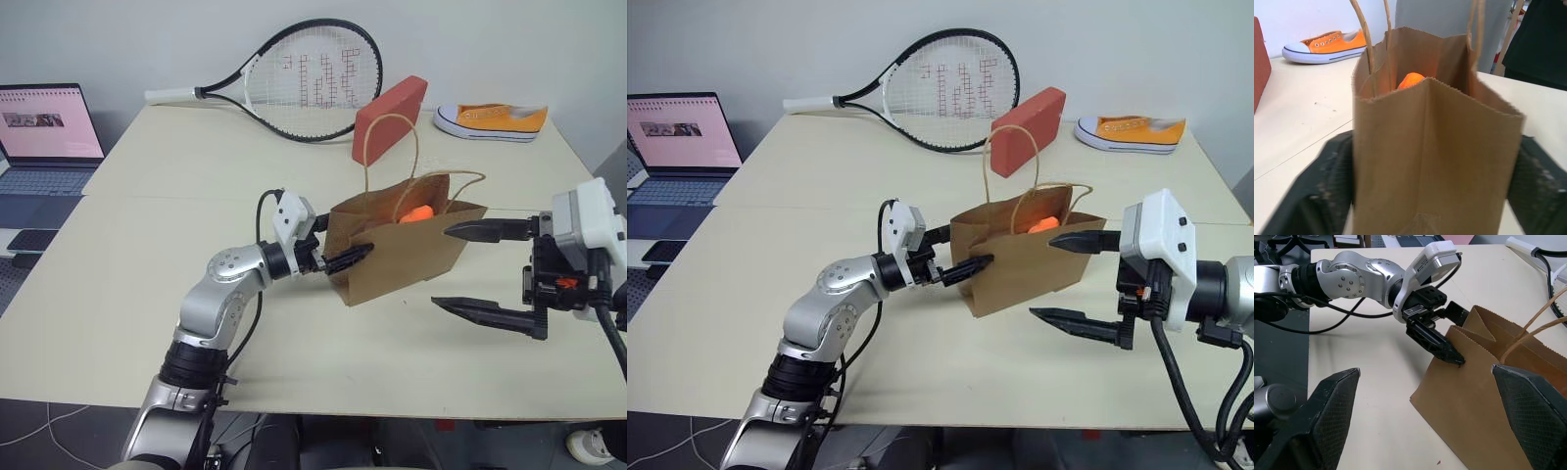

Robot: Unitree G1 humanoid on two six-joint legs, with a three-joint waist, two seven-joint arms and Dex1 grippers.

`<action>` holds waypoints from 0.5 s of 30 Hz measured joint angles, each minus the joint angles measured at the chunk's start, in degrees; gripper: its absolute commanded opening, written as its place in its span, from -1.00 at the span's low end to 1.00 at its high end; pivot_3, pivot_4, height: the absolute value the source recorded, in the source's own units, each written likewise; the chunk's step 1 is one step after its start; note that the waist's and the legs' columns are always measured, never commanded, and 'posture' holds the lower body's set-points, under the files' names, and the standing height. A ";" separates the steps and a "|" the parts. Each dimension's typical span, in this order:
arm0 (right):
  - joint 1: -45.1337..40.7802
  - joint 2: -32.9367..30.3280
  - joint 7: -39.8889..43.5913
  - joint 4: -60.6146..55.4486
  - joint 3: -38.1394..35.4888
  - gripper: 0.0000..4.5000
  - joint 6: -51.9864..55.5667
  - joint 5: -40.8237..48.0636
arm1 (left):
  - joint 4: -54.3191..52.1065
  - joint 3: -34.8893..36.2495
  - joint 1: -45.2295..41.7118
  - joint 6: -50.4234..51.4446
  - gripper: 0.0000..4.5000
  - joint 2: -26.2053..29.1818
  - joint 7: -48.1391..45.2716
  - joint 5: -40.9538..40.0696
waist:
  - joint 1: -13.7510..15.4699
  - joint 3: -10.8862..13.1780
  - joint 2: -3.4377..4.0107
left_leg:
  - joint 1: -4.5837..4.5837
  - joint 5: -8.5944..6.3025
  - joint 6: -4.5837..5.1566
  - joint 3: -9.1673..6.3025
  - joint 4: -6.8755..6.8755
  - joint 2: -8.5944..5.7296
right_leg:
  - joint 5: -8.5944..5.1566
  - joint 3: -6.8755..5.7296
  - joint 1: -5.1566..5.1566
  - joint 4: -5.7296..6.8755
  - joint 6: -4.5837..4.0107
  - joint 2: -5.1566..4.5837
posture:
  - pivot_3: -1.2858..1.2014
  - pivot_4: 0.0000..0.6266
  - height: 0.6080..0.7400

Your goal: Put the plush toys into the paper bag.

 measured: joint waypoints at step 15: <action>1.37 1.31 -1.54 -0.42 1.18 1.00 -4.10 -4.57 | 3.01 -0.20 -1.01 -3.78 -0.98 -0.81 -0.81 1.26 | 0.01 0.00 0.00 | -0.01 0.00 0.00 0.00 0.00 0.00 | 0.00 0.00 0.00 -0.03 0.00 0.00 | 0.03 -0.52 1.00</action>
